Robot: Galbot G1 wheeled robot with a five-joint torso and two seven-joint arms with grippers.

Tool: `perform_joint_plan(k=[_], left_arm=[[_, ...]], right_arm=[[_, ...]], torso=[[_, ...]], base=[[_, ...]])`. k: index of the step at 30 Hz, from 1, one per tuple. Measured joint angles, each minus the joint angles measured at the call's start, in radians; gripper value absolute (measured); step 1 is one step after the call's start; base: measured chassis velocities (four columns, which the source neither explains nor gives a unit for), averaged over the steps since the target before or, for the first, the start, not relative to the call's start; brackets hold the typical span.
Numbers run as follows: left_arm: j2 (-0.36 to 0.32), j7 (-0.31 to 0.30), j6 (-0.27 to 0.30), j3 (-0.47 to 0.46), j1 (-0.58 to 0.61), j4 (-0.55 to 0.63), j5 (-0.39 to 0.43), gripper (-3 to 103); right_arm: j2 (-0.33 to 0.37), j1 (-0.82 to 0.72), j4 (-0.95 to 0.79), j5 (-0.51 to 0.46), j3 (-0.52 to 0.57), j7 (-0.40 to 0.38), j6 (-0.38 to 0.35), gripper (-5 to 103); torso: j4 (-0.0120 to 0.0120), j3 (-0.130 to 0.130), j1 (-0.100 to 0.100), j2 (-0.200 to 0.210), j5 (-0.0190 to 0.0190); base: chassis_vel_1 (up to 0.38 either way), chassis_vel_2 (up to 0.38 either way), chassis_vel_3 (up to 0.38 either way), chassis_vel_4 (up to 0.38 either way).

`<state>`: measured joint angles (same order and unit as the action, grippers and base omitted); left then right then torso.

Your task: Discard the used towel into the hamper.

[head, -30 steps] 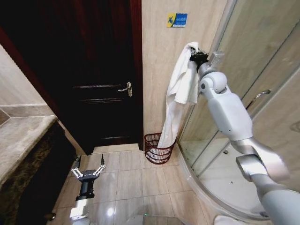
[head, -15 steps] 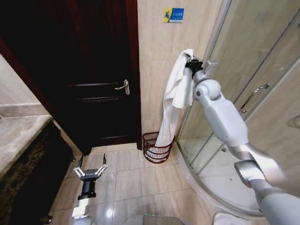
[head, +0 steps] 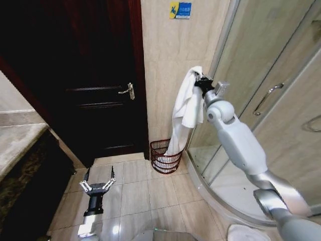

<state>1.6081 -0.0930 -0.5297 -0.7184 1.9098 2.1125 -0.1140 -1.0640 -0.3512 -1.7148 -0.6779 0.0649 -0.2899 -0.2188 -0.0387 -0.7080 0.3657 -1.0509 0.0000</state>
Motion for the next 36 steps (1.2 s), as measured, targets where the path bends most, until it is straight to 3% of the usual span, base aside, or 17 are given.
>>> perform_joint_plan(k=[12,36], left_arm=[[0.000,-0.010,0.005,0.008,-0.003,-0.011,0.001,100],[0.000,-0.014,0.000,0.017,-0.006,-0.027,0.007,100]], right_arm=[[0.020,-0.110,-0.073,0.011,0.051,0.016,0.001,5],[0.034,-0.157,-0.116,0.012,0.070,0.018,0.002,5]], torso=[[0.0001,0.027,-0.022,0.049,0.0000],[0.0000,0.090,-0.072,0.162,0.0000]], base=[[0.000,0.000,0.000,0.000],[0.000,0.000,0.000,0.000]])
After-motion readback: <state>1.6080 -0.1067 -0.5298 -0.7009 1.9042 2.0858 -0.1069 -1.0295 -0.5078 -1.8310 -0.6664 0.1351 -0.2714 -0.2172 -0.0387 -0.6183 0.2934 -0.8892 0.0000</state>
